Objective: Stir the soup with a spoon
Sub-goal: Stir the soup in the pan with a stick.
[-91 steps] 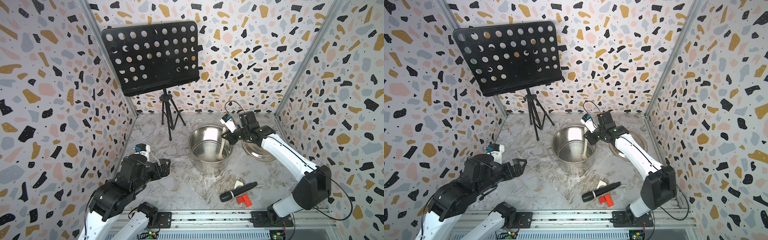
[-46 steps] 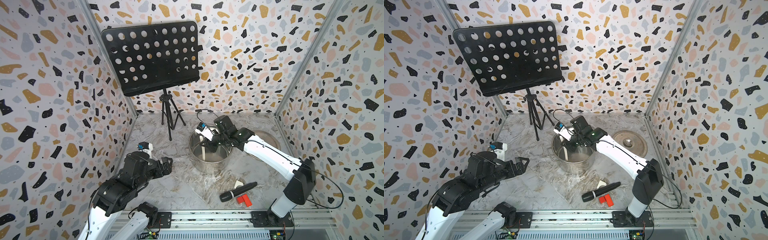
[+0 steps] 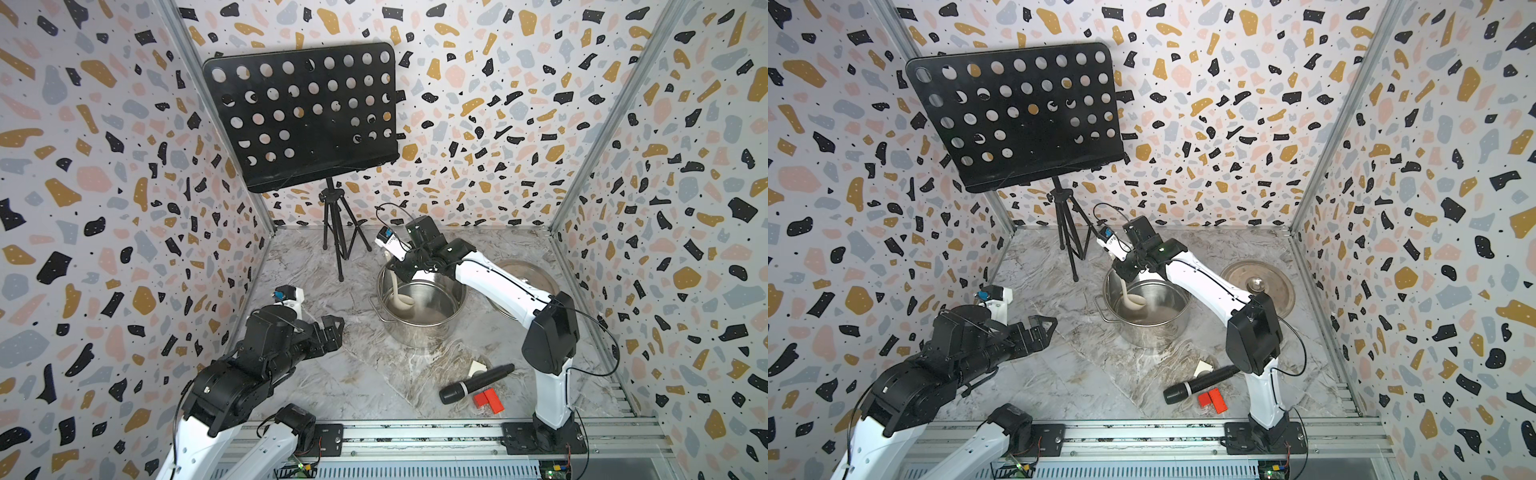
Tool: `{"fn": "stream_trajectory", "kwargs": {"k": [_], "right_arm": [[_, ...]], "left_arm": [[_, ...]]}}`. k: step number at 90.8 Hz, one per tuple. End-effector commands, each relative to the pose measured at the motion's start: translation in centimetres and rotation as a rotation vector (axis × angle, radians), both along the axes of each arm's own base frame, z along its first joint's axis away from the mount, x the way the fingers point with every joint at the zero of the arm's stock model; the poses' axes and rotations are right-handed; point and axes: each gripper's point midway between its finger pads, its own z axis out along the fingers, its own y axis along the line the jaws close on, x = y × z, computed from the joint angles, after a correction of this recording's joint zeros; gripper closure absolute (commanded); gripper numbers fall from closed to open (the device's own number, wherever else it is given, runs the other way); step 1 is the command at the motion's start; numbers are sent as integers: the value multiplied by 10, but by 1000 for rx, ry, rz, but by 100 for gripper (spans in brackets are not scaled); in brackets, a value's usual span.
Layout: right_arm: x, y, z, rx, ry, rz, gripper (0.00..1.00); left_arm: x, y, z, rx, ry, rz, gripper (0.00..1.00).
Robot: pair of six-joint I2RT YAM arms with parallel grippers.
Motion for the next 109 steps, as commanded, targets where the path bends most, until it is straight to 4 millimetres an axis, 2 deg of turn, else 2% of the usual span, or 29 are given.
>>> {"fn": "stream_trajectory", "kwargs": {"k": [1,16,31,42,50,70,82,95,103,109], "right_arm": [[27,-19,36,62,-47,-93,100],[42,-57,35,57,-33,-173,100],[45,-113,37,70,-12,-278,100],[31,-146,32,53,-2,-316,100],[8,-157,33,59,5,-299,100],[-56,-149,25,175,145,-185,100],[-85,-128,29,196,159,-105,100],[-102,-93,38,189,142,-13,100],[-104,-68,42,186,121,26,100],[-97,-52,39,173,112,28,100]], "left_arm": [[-1,2,8,6,-30,-2,1],[-2,4,8,4,-42,5,0],[-1,3,5,-2,-37,5,0],[-1,3,5,-4,-40,6,1],[0,3,6,-3,-43,5,0],[6,-3,4,-11,-40,-7,1],[10,-7,5,-15,-35,-18,0],[12,-9,4,-13,-34,-23,1],[10,-9,3,-16,-30,-24,1],[9,-8,3,-19,-29,-21,1]]}}
